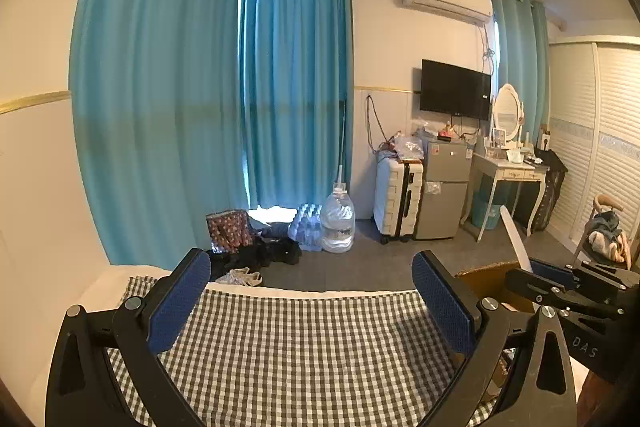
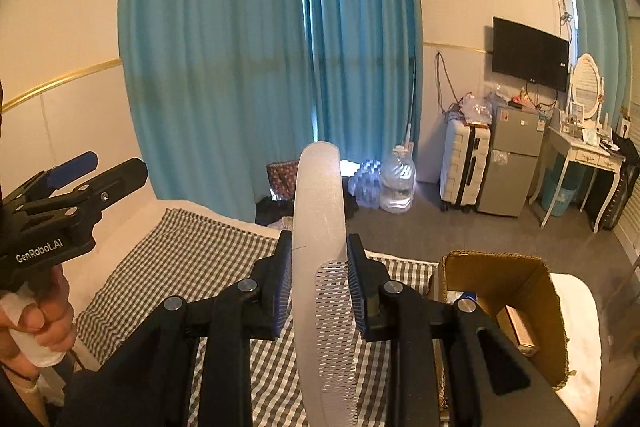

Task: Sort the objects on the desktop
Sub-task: 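Lift the comb with the right tool and carry it over the cardboard box, then lower the comb into the cardboard box and open the right tool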

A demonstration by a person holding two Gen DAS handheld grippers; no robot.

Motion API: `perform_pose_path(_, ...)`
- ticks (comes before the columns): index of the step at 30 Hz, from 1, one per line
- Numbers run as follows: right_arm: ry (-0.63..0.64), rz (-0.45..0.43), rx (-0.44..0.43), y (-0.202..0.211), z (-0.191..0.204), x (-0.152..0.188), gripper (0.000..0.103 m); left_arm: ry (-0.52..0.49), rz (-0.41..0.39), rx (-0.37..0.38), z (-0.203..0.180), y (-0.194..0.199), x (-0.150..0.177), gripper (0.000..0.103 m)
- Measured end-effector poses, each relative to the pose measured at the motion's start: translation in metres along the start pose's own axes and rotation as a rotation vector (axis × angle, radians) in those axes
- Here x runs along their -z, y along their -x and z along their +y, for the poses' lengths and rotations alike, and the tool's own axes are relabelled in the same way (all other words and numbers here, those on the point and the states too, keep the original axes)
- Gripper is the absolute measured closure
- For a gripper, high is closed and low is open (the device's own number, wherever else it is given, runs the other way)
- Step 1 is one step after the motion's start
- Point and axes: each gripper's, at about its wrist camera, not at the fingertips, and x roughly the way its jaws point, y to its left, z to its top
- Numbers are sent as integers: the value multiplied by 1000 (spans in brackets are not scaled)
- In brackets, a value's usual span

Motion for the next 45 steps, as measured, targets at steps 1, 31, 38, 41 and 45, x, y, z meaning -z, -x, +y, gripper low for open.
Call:
perform_pose_path(1,1,-5,4,5,0,0,78,-1,-4,0,-2,2,-1,0)
perform_pose_path(31,-124,-71,292,138,-167,33,78,-104,-26,271,-231,15,12,0)
perform_pose_path(38,-162,-55,323,143,-199,44,78,-134,-10,312,-267,12,21,0)
perform_pose_path(41,-172,-54,327,143,-207,48,78,-142,-1,322,-280,7,23,0)
perform_pose_path(45,-190,-49,320,136,-214,56,78,-156,12,325,-292,-3,28,0)
